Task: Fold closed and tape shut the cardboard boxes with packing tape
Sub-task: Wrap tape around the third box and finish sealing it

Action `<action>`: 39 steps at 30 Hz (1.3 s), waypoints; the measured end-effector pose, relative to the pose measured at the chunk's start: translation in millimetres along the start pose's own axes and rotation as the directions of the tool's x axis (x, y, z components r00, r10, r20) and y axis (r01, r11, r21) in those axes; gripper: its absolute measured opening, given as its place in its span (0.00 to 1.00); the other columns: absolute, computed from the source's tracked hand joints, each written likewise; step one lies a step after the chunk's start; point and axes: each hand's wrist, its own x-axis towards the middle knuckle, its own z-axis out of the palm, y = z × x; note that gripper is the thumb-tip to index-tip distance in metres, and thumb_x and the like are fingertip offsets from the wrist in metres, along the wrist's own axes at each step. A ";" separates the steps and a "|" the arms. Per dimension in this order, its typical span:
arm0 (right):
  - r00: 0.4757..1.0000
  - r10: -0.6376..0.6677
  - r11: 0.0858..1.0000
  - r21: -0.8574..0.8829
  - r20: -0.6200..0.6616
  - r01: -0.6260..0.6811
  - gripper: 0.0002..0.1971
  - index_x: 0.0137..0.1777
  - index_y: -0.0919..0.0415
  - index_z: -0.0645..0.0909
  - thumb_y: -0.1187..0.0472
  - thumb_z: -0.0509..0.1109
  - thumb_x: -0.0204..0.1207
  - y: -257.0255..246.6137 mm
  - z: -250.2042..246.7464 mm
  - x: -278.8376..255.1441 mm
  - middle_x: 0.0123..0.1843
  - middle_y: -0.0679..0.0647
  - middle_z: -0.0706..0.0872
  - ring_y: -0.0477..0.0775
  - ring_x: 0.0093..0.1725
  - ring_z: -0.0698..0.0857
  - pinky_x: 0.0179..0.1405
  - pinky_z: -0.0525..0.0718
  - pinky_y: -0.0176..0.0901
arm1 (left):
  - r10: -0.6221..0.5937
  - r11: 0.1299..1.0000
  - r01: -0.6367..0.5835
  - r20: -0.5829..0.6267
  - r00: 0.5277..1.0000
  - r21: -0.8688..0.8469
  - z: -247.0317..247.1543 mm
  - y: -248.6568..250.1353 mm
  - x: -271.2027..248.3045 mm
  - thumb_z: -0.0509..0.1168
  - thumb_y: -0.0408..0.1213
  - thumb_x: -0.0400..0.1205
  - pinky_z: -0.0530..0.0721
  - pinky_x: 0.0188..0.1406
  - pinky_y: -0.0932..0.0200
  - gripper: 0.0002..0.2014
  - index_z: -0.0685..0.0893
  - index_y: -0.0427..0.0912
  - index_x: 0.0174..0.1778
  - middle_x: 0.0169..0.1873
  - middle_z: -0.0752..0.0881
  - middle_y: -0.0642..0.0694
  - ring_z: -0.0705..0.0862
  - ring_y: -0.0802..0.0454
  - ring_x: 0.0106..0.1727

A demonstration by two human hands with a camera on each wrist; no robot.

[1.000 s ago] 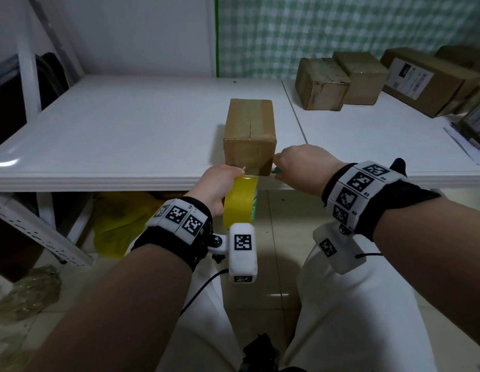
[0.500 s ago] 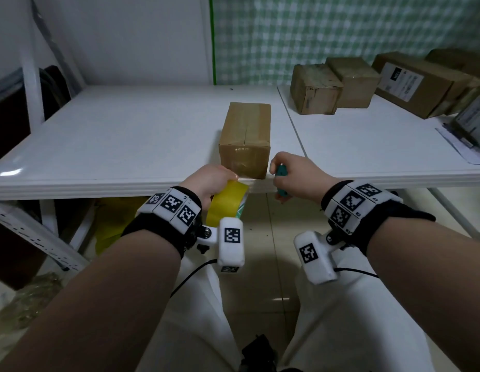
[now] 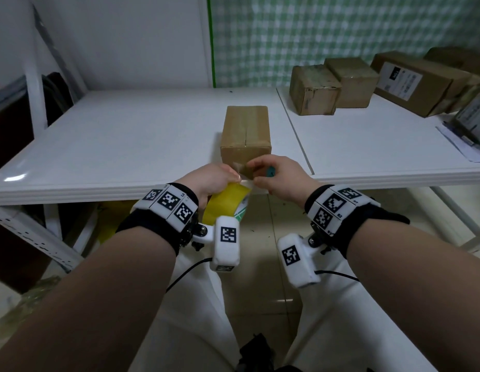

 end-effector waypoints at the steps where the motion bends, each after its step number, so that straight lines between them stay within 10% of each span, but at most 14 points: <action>1: 1.000 -0.003 1.000 0.002 -0.004 0.003 0.16 0.62 0.51 0.83 0.65 0.71 0.75 -0.2 0.1 0.3 0.52 0.46 0.83 0.46 0.53 0.80 0.51 0.80 0.39 | -0.007 1.000 0.007 0.005 1.000 0.008 -0.7 0.6 0.3 0.61 0.32 0.84 0.83 0.41 0.53 0.06 0.80 0.42 0.43 0.37 0.81 0.38 0.81 0.45 0.36; 11: 1.000 -0.009 0.999 -0.050 -0.020 0.008 0.22 0.70 0.50 0.78 0.62 0.70 0.76 -0.1 2.1 3.0 0.45 0.44 0.80 0.44 0.45 0.78 0.50 0.78 0.36 | -0.067 0.974 0.046 0.087 0.994 0.221 -7.6 6.9 3.8 0.62 0.34 0.83 0.83 0.50 0.47 0.05 0.82 0.43 0.43 0.39 0.82 0.40 0.81 0.42 0.43; 19: 0.997 0.071 0.982 0.173 0.032 -0.075 0.09 0.50 0.56 0.80 0.60 0.75 0.73 0.5 8.2 1.9 0.39 0.50 0.80 0.44 0.27 0.74 0.16 0.71 0.26 | 0.012 1.000 -0.014 0.087 0.996 0.016 -6.4 -6.9 6.5 0.62 0.36 0.84 0.82 0.46 0.51 0.04 0.80 0.42 0.46 0.41 0.83 0.38 0.82 0.44 0.42; 30: 0.991 0.127 0.950 0.290 -0.029 -0.114 0.11 0.38 0.55 0.77 0.69 0.76 0.70 -3.2 6.4 2.1 0.36 0.55 0.79 0.47 0.26 0.73 0.15 0.71 0.27 | 0.191 0.982 -0.191 0.071 0.979 -0.014 -3.9 -12.6 -2.4 0.67 0.37 0.81 0.84 0.41 0.58 0.27 0.66 0.55 0.75 0.62 0.75 0.47 0.82 0.47 0.52; 35: 0.987 0.159 0.928 0.346 -0.038 -0.136 0.12 0.38 0.55 0.76 0.71 0.75 0.71 -3.4 2.1 -0.5 0.35 0.54 0.78 0.47 0.27 0.74 0.15 0.71 0.27 | 0.233 0.972 -0.234 0.090 0.968 0.001 -8.1 -12.5 -11.0 0.63 0.34 0.84 0.81 0.36 0.55 0.15 0.73 0.58 0.60 0.47 0.81 0.33 0.81 0.44 0.41; 39: 0.991 0.119 0.942 0.322 -0.058 -0.094 0.12 0.39 0.54 0.77 0.70 0.76 0.70 -4.4 0.1 -0.8 0.37 0.53 0.81 0.46 0.28 0.77 0.17 0.73 0.29 | 0.211 0.977 -0.213 0.108 0.971 0.000 -8.4 -11.0 -11.9 0.61 0.35 0.84 0.84 0.36 0.59 0.12 0.79 0.53 0.62 0.49 0.84 0.41 0.83 0.49 0.44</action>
